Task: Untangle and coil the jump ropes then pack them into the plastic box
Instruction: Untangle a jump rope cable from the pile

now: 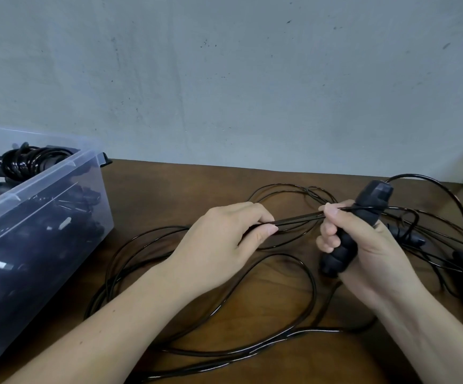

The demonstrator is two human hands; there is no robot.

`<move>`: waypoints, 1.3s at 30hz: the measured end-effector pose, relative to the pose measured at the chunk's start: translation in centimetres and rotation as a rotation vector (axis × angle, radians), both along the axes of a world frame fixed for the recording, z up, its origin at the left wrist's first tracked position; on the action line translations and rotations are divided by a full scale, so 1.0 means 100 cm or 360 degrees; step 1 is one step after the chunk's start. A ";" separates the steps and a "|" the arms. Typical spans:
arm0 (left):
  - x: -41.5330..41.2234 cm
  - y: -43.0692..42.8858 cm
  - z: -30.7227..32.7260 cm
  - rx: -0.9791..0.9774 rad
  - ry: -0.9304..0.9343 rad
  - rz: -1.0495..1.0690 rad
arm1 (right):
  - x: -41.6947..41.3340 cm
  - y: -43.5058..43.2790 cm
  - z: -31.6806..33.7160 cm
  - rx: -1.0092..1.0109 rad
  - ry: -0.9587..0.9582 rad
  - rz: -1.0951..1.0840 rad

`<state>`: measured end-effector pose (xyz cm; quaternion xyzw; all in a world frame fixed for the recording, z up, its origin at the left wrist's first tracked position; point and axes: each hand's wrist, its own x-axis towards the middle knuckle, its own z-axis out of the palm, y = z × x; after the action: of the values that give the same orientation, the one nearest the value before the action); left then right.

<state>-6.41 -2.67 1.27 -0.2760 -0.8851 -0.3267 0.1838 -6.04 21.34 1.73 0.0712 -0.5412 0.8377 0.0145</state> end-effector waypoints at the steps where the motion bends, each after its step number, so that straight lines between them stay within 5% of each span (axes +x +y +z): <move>1: 0.000 0.000 0.001 -0.0003 0.0012 0.0008 | -0.001 0.001 0.001 -0.0011 0.0007 -0.0004; 16: -0.008 -0.009 -0.001 0.0018 0.0051 0.0091 | -0.009 0.012 0.003 -0.0091 0.0012 -0.0149; 27: 0.001 0.006 -0.012 -0.0097 0.0067 -0.0054 | 0.010 -0.031 -0.028 0.0388 0.0073 0.0105; 39: -0.001 0.007 -0.012 0.0013 -0.0128 -0.0081 | 0.005 -0.018 -0.011 0.0167 -0.0034 -0.0005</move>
<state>-6.47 -1.94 0.11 -0.2844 -0.8830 -0.3458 0.1409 -5.51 19.56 0.61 0.0620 -0.5847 0.8089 0.0062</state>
